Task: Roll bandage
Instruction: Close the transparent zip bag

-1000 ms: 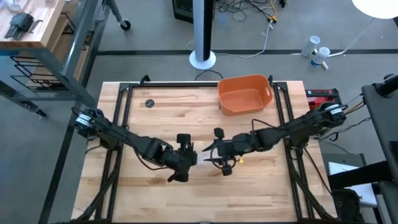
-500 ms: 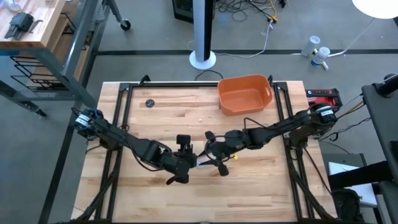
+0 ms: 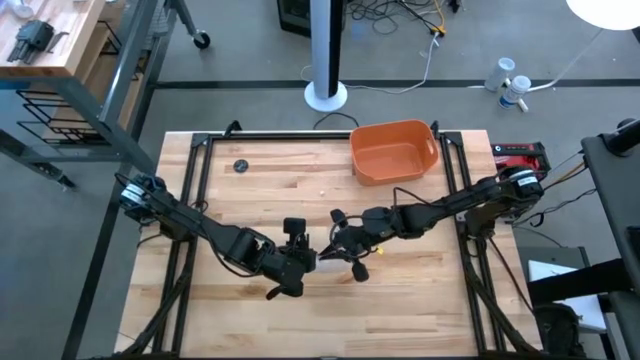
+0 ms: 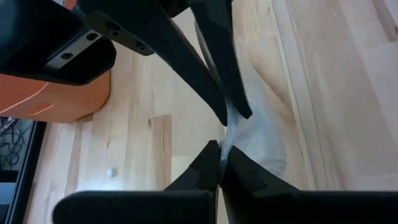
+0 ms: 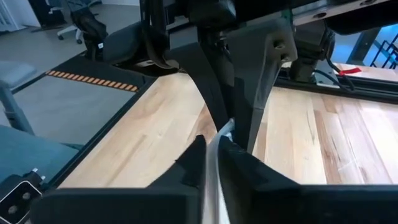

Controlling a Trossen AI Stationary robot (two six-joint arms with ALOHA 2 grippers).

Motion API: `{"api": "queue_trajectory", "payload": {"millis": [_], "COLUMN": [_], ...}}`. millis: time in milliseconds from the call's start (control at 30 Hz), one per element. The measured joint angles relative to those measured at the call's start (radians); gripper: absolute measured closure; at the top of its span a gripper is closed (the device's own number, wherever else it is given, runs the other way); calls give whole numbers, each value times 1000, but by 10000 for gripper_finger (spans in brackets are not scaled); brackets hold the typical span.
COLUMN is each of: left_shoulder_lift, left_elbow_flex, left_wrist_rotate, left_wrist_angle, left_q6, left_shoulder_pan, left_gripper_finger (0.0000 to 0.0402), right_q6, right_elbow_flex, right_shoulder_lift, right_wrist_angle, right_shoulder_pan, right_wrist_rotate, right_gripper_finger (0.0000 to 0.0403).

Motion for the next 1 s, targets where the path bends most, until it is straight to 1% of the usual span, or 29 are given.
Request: {"api": "queue_trajectory", "payload": {"millis": [67,367,600,733,900,1000], "left_shoulder_lift": [0,-2,-2,-3,-15,-15], "left_elbow_flex": [0,1,1,1,1,-15], "left_wrist_rotate": [-9,-17,-12,-13,-22,-66], "left_wrist_angle": [-6,-53,-52,-63,-129,-123], "left_q6": [0,-52,-73,-158,-325,-349], "left_shoulder_pan": [-5,-27,-27,-27,-27,-36], "left_gripper_finger": [401,401,401,401,395,384], "right_q6": [-1,7,5,-19,-13,-17], "right_elbow_flex": [0,0,0,0,-3,-25], "right_shoulder_lift": [0,-16,-29,-29,-54,-101], "right_wrist_angle": [-6,-48,-84,-121,-145,-108], "right_shoulder_pan": [0,0,0,1,3,8], "right_wrist_rotate": [0,-1,7,47,91,132], "right_gripper_finger": [397,401,388,399,401,401]}}
